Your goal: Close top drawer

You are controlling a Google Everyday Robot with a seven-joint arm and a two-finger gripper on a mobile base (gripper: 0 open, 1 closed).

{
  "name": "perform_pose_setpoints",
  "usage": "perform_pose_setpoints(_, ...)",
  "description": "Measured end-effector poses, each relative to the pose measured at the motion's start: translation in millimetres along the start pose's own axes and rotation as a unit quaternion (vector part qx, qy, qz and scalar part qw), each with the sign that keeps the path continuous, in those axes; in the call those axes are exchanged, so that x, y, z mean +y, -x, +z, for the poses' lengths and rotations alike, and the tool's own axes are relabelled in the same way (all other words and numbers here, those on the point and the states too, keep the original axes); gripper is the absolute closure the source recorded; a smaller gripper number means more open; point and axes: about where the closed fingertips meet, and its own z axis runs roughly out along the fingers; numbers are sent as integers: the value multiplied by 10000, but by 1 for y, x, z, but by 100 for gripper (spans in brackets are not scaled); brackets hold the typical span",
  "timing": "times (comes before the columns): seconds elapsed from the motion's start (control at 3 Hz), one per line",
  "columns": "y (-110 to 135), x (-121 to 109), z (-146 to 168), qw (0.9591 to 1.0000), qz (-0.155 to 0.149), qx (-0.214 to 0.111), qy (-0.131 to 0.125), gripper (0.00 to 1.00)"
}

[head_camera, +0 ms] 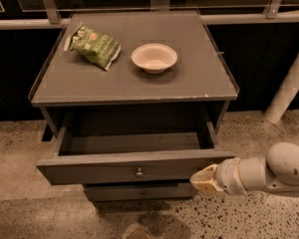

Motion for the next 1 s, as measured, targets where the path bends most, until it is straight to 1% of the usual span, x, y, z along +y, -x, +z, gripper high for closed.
perform_pose_setpoints(0.33, 7, -23, 13, 9993, -84, -13, -358, 100)
perform_pose_setpoints(0.67, 12, -32, 22, 9985, -160, 1, -519, 100)
perform_pose_setpoints(1.0, 19, -47, 28, 9960, -286, -10, -844, 100)
